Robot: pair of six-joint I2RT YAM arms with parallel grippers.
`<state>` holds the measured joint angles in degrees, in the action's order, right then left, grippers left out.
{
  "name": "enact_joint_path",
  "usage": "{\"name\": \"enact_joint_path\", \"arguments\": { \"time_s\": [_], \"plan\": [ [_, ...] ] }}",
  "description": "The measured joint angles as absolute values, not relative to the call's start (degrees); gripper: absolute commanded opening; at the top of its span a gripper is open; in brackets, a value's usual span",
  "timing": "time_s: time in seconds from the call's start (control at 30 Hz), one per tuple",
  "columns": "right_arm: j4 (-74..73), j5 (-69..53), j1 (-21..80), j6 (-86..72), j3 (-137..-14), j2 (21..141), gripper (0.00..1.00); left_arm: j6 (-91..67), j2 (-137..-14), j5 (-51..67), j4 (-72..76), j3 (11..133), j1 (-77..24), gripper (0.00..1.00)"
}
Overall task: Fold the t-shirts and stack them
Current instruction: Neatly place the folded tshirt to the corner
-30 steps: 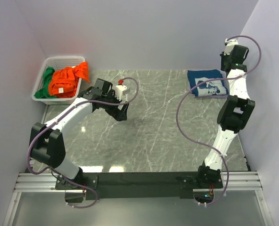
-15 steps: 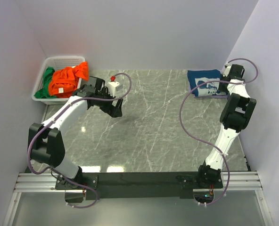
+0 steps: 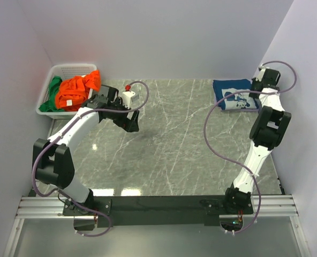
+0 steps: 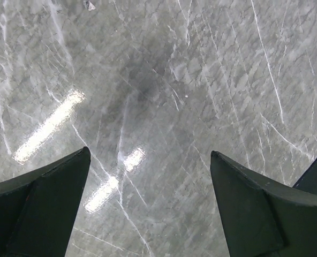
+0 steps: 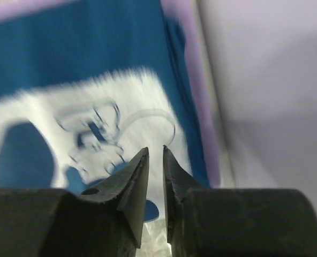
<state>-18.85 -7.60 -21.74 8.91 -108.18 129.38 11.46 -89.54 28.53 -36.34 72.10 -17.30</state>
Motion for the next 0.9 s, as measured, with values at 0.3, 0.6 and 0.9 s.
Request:
{"name": "enact_joint_path", "arguments": {
  "time_s": [0.3, 0.6, 0.9],
  "plan": [
    [-16.29, -10.2, -21.26, 5.61, -126.21, 135.11, 0.21, 11.46, -91.79, 28.71, -36.73, 72.75, -17.26, 0.99],
    [-16.56, -11.4, -20.03, 13.23, -128.01, 143.06, 0.22, 11.46, -93.82, 28.82, -37.06, 73.69, -16.91, 1.0],
    [-15.88, -1.43, -17.15, 23.27, -133.49, 148.68, 0.24, 11.31, -95.98, 30.0, -37.63, 76.47, -16.8, 0.99]
  ]
}}
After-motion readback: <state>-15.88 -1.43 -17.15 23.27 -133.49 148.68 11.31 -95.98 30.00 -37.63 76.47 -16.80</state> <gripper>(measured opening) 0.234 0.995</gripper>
